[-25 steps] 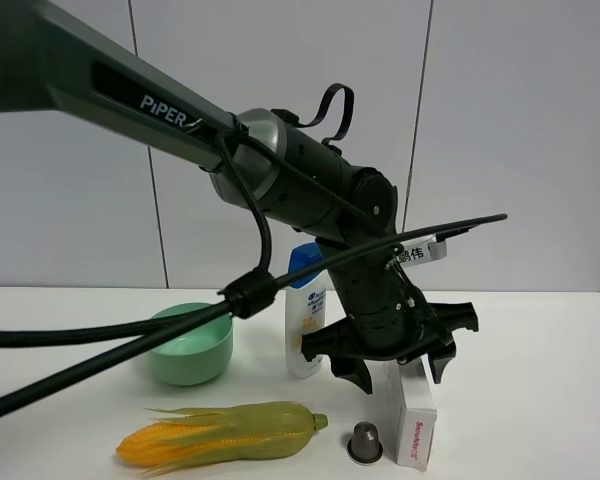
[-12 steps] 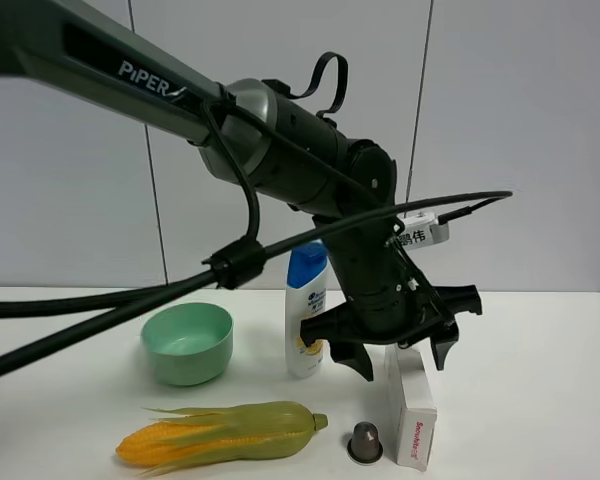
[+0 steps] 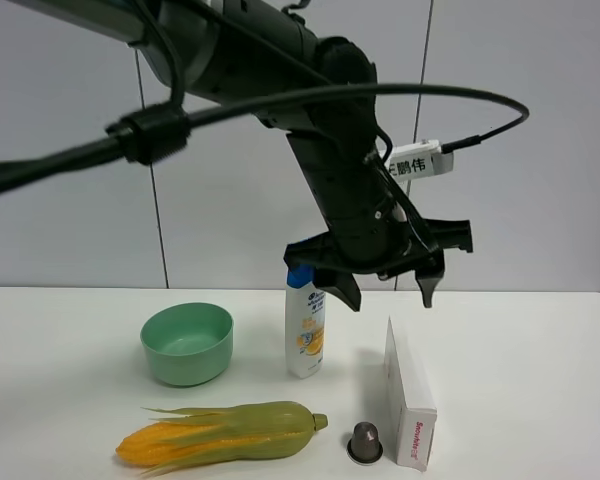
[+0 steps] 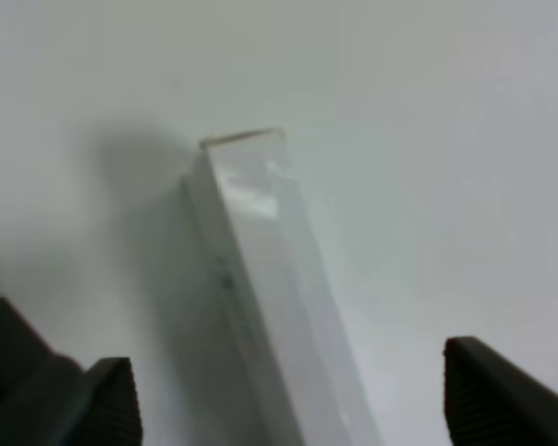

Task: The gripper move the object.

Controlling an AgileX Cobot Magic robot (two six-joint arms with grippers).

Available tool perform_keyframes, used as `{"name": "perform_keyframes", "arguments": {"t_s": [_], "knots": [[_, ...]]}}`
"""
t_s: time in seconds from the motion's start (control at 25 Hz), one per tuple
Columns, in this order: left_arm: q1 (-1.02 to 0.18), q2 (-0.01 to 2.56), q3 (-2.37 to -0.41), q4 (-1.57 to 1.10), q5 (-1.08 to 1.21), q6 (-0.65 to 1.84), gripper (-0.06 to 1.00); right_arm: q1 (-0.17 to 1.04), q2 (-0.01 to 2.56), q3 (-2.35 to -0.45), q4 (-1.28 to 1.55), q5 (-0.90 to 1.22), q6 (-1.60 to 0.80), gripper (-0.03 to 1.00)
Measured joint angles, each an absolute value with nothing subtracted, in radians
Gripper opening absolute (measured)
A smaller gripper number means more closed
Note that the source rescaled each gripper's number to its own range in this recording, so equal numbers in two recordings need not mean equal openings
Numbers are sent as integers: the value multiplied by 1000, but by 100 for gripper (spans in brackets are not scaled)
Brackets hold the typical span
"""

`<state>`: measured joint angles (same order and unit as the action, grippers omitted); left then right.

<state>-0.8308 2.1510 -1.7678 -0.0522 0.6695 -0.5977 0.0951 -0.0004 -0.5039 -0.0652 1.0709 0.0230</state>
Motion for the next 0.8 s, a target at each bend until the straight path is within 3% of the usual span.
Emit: {"name": "perform_keyframes", "arguments": {"t_s": [0.44,0.8], "knots": [[-675,2025,-1768,79,914,-329,58,95,0,-504,-65,1071,23,100],[-512,1908,-1764,95,945,-291,58,95,0,-504,-65,1071,23,100]]}}
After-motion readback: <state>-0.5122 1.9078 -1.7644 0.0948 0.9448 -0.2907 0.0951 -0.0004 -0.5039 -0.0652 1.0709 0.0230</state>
